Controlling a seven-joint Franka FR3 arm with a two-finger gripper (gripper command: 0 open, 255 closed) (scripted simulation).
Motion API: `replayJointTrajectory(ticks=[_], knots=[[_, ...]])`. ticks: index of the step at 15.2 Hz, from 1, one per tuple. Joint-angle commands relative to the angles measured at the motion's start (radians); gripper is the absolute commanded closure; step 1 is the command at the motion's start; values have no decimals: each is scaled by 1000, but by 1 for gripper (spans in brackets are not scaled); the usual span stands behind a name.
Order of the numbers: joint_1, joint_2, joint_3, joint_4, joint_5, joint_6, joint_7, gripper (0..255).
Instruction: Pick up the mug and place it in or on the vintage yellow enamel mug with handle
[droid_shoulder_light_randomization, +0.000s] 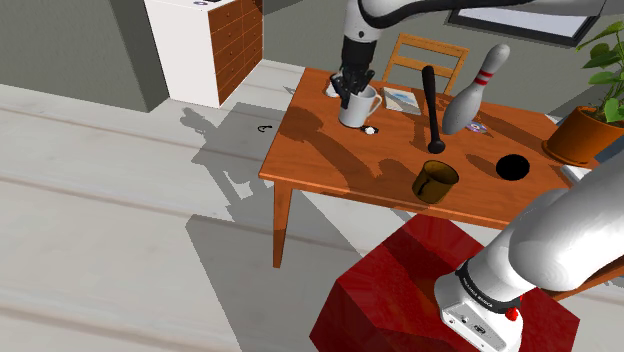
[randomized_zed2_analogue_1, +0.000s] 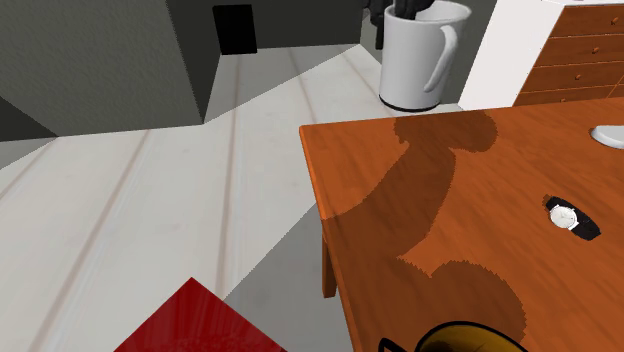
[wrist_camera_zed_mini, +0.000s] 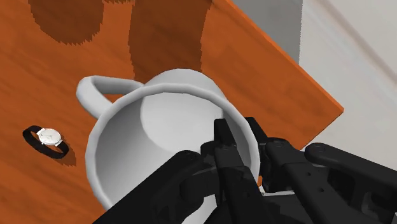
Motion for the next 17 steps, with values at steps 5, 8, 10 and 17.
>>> replayJointTrajectory(ticks=[5, 8, 10, 17], knots=[[-27, -222, -46, -216, 5, -1, -77, 255], [-39, -330, -73, -307, -2, -16, -115, 255], [-49, -402, -93, -362, -11, -32, -141, 255], [-94, -651, -169, -519, -63, -117, -239, 255]])
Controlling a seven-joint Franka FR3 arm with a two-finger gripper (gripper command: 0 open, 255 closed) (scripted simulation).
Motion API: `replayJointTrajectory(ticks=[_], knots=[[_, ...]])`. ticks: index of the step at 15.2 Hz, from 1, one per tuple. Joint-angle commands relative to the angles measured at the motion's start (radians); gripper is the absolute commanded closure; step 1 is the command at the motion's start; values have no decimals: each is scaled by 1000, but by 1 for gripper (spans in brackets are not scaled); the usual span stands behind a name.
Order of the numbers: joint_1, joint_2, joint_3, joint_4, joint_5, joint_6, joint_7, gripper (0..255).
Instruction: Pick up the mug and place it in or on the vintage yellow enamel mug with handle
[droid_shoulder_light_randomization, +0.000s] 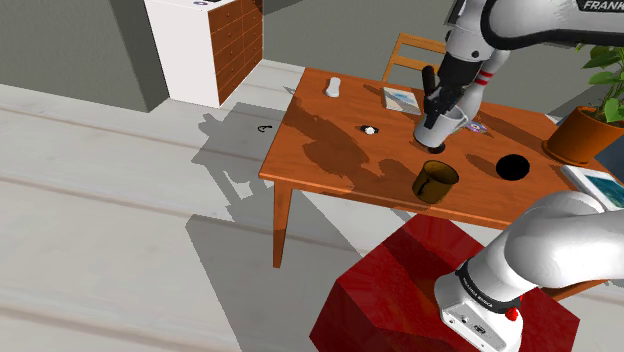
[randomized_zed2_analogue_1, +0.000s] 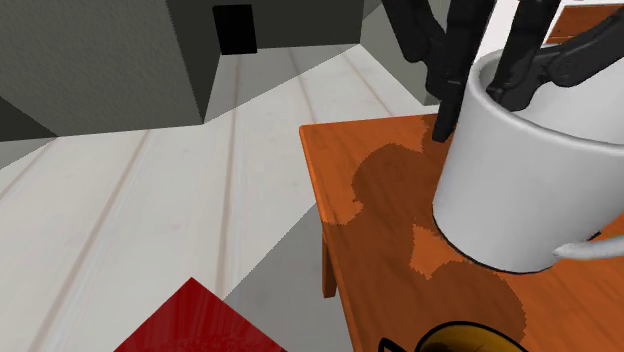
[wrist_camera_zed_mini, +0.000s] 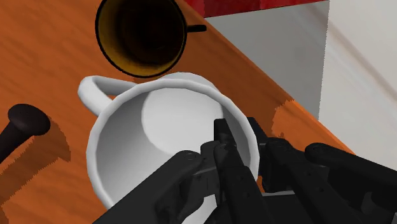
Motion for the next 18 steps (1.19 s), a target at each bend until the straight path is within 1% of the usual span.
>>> replayJointTrajectory(ticks=[1, 6, 18], knots=[[-15, -75, -22, -37, -18, -35, -29, 255], [-60, -233, -83, -104, -76, -119, -109, 255], [-71, -254, -105, -274, -99, 30, -97, 255]])
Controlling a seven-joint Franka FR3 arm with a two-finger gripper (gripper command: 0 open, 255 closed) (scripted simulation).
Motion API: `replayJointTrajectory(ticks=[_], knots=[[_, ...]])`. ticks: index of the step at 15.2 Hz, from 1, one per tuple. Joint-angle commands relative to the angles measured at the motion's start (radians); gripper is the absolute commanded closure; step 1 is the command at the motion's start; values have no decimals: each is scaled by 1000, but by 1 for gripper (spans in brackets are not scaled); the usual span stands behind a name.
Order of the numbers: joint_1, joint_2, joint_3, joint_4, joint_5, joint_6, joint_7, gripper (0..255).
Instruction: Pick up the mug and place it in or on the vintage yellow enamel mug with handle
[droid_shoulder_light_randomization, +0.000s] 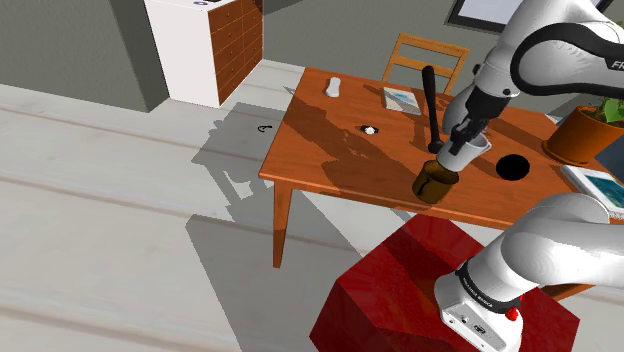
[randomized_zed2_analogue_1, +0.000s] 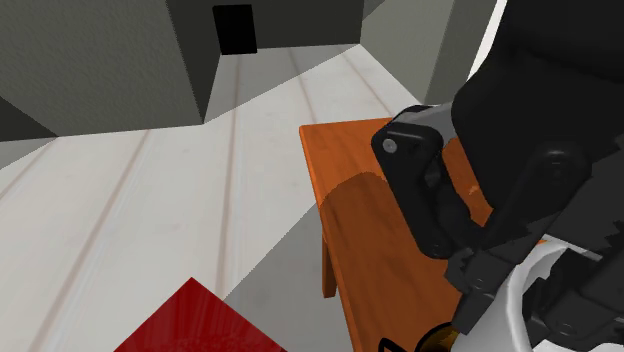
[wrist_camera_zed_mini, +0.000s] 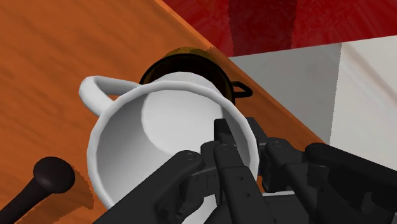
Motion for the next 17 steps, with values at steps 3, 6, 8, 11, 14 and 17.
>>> replayJointTrajectory(ticks=[3, 6, 8, 11, 14, 17], knots=[[-5, -2, -9, -58, -10, 56, 4, 255], [-8, 0, -14, -91, -17, 91, 7, 255], [-8, 0, -14, -91, -17, 91, 7, 255], [-8, 0, -14, -91, -17, 91, 7, 255], [-8, 0, -14, -91, -17, 91, 6, 0], [-8, 0, -14, -91, -17, 91, 6, 0]])
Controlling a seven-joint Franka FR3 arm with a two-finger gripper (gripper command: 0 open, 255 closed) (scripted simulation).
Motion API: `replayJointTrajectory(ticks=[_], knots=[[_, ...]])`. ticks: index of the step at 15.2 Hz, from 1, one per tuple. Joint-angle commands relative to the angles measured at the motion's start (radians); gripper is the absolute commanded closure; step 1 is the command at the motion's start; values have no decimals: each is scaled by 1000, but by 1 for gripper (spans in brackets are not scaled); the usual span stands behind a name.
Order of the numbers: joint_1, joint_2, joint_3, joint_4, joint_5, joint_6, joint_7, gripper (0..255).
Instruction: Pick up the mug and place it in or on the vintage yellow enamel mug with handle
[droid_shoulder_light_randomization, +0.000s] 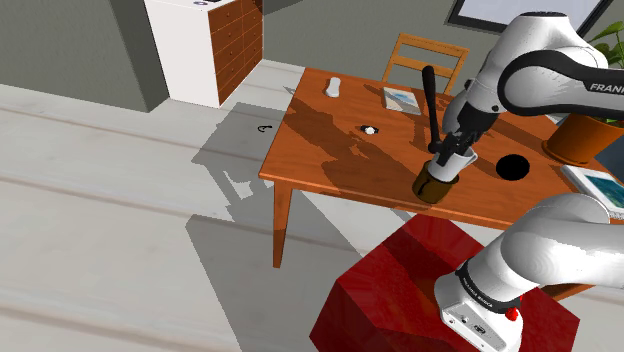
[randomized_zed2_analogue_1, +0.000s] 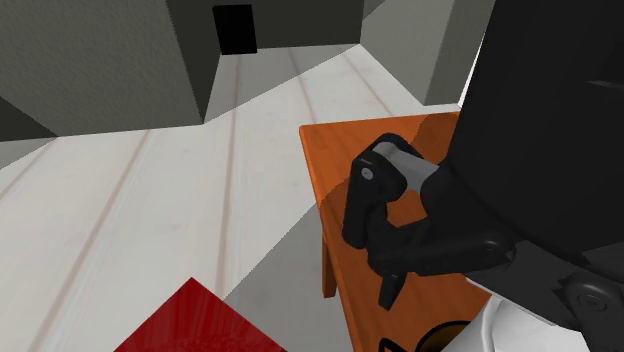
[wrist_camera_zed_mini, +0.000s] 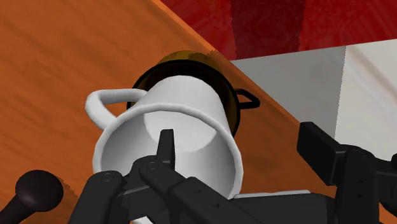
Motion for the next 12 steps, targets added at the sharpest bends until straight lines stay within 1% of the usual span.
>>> replayJointTrajectory(ticks=[1, 2, 6, 12], knots=[[0, 0, 0, 0, 0, 0, 0, 0], [0, 0, 0, 0, 0, 0, 0, 0], [14, -1, 26, 125, 27, -126, -3, 0], [13, -1, 26, 125, 27, -126, -3, 0]])
